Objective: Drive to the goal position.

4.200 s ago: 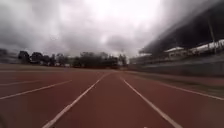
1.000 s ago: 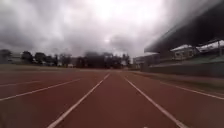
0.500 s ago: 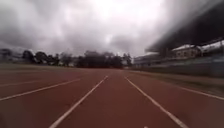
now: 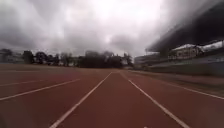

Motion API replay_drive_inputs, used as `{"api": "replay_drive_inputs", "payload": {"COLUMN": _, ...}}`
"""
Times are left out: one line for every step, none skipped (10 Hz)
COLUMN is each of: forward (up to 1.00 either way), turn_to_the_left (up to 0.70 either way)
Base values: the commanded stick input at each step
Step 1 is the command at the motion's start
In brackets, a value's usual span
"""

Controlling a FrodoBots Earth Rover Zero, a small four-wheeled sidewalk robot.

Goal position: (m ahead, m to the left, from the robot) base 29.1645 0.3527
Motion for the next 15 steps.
{"api": "replay_drive_inputs", "payload": {"forward": 0.67, "turn_to_the_left": 0.0}}
{"api": "replay_drive_inputs", "payload": {"forward": 0.67, "turn_to_the_left": 0.0}}
{"api": "replay_drive_inputs", "payload": {"forward": 0.67, "turn_to_the_left": 0.0}}
{"api": "replay_drive_inputs", "payload": {"forward": 0.67, "turn_to_the_left": 0.0}}
{"api": "replay_drive_inputs", "payload": {"forward": 0.67, "turn_to_the_left": 0.0}}
{"api": "replay_drive_inputs", "payload": {"forward": 0.67, "turn_to_the_left": 0.0}}
{"api": "replay_drive_inputs", "payload": {"forward": 0.67, "turn_to_the_left": 0.0}}
{"api": "replay_drive_inputs", "payload": {"forward": 0.67, "turn_to_the_left": 0.0}}
{"api": "replay_drive_inputs", "payload": {"forward": 0.67, "turn_to_the_left": 0.0}}
{"api": "replay_drive_inputs", "payload": {"forward": 0.67, "turn_to_the_left": 0.0}}
{"api": "replay_drive_inputs", "payload": {"forward": 0.67, "turn_to_the_left": 0.0}}
{"api": "replay_drive_inputs", "payload": {"forward": 0.67, "turn_to_the_left": 0.0}}
{"api": "replay_drive_inputs", "payload": {"forward": 0.67, "turn_to_the_left": 0.0}}
{"api": "replay_drive_inputs", "payload": {"forward": 0.67, "turn_to_the_left": 0.0}}
{"api": "replay_drive_inputs", "payload": {"forward": 0.67, "turn_to_the_left": 0.0}}
